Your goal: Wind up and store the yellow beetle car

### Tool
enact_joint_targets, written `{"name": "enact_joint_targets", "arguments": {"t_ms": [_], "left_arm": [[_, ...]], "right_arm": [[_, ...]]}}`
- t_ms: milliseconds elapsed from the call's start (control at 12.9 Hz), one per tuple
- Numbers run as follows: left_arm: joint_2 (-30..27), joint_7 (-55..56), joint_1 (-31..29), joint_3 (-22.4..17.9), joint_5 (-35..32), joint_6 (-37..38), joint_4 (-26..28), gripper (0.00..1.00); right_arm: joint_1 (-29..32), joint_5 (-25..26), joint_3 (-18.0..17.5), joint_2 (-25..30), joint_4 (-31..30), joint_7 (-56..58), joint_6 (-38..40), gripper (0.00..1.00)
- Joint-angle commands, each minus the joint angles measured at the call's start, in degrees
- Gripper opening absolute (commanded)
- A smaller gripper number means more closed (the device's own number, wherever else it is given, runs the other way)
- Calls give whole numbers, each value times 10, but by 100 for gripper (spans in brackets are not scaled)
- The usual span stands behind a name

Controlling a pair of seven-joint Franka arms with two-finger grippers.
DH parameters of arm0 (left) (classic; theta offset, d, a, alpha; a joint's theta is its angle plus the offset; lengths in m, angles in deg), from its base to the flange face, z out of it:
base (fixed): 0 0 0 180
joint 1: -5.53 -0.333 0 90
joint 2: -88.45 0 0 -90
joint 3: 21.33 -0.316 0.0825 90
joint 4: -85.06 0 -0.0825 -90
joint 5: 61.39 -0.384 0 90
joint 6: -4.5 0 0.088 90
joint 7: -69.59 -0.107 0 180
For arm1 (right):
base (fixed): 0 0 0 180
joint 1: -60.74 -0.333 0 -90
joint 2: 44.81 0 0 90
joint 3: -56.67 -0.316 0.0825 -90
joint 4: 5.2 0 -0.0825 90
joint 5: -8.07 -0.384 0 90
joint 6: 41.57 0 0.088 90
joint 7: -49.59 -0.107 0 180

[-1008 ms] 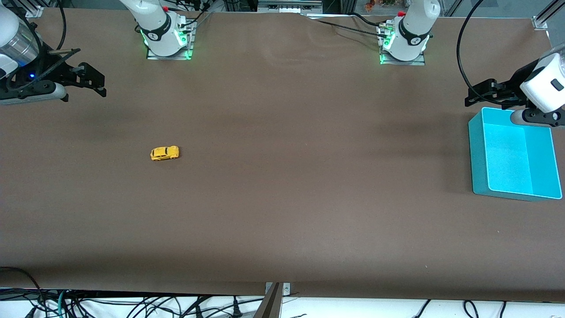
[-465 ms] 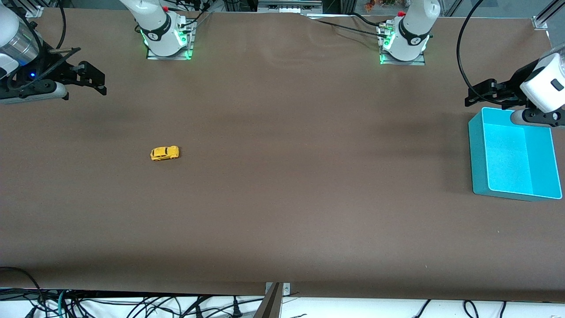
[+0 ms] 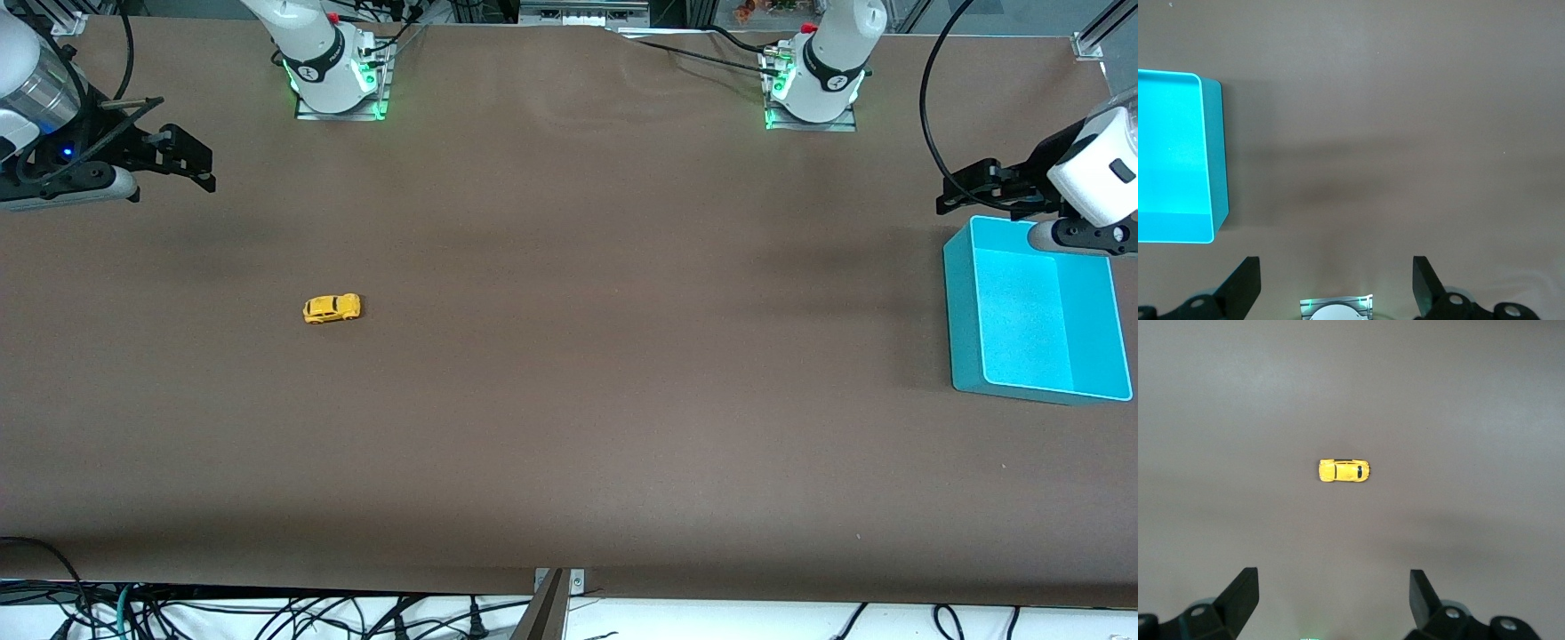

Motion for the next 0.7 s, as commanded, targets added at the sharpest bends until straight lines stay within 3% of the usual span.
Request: {"name": "enact_joint_targets", "arguments": {"t_ms": [0,620], "left_arm": [[7,-12,1,0,-16,0,-15,100],[10,-28,0,0,-25,0,-15,100]], "right_arm": [[-4,9,0,-3,7,-14,13,100],[-4,9,-16,-19,-6,0,17,100]]}}
